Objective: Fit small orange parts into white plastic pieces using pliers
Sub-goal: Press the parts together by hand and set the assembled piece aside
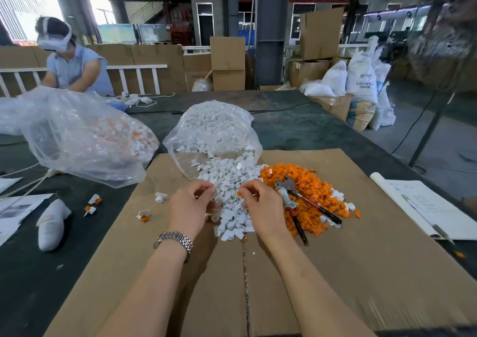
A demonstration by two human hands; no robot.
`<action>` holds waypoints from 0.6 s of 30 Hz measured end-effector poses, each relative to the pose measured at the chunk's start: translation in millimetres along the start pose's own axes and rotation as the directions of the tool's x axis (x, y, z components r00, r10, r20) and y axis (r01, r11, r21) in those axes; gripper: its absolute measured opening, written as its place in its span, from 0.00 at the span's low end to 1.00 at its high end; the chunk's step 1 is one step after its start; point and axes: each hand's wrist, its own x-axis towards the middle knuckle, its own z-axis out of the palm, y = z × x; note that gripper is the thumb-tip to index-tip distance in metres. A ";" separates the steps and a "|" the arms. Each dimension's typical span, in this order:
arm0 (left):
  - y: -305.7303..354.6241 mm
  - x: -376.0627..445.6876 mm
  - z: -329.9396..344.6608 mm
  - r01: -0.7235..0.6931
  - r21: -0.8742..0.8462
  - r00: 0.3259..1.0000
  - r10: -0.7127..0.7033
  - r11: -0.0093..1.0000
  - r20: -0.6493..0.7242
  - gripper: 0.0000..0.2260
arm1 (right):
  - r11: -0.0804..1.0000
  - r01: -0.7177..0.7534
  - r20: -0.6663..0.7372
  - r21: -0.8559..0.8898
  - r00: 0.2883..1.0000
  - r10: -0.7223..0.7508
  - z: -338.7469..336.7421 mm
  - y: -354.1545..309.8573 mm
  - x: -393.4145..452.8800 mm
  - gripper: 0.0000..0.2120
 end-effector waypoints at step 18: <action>-17.5 -5.1 4.5 0.294 -0.593 0.915 -0.041 0.750 0.402 0.12 | 0.953 0.034 -0.033 0.300 0.999 -0.025 -6.6 -3.8 -14.0 0.03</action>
